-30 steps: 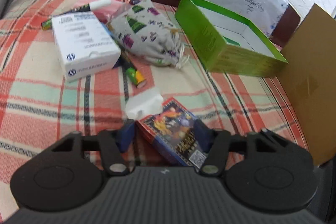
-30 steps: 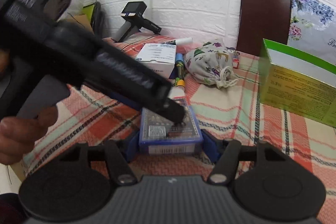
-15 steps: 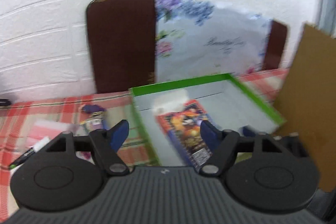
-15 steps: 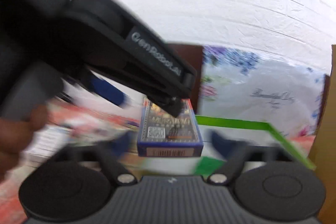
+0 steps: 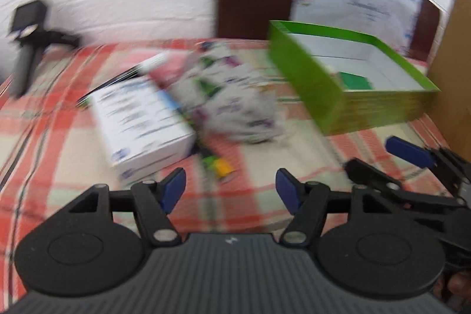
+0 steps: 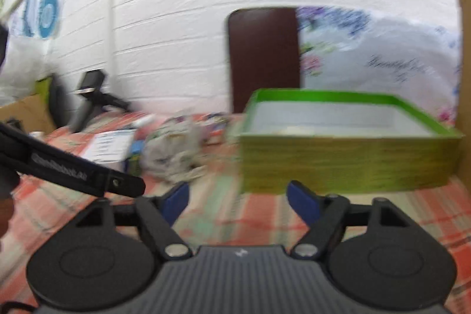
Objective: Organize objects
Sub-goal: 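Grasp the floral cloth pouch with the right gripper and place it in the green box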
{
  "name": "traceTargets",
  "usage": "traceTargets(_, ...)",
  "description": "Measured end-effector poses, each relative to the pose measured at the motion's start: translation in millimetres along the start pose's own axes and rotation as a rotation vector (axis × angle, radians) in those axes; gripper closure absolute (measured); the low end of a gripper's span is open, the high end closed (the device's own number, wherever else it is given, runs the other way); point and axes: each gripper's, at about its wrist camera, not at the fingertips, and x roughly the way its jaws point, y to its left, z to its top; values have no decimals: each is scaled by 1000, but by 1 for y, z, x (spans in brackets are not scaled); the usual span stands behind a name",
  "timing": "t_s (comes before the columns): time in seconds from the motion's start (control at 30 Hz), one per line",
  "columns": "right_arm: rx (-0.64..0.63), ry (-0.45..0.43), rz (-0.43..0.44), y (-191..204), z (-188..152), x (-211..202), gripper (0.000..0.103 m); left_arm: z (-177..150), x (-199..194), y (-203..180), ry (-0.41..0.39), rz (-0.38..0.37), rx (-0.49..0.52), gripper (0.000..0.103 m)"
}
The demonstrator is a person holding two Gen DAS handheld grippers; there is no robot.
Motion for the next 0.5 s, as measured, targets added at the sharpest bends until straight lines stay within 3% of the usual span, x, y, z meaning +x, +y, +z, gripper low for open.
traceTargets(0.07, -43, 15, 34, 13, 6, 5, 39, -6, -2, 26, 15, 32, -73, 34)
traceTargets(0.2, -121, 26, 65, 41, 20, 22, 42, -24, -6, 64, 23, 73, -162, 35)
traceTargets(0.33, -222, 63, 3, 67, 33, 65, 26, -24, -15, 71, 17, 52, -187, 34)
traceTargets(0.4, -262, 111, -24, 71, 32, 93, 24, -24, -18, 74, 25, 34, -213, 34)
traceTargets(0.43, -269, 143, -21, 71, 30, 104, 32, -24, -20, 77, 29, 18, -227, 34)
traceTargets(0.47, -249, 176, 3, 67, 28, 110, 56, -23, -22, 78, 31, 3, -239, 34)
traceTargets(0.5, -203, 168, 22, 60, 28, 105, 58, -23, -24, 79, 28, -8, -244, 34)
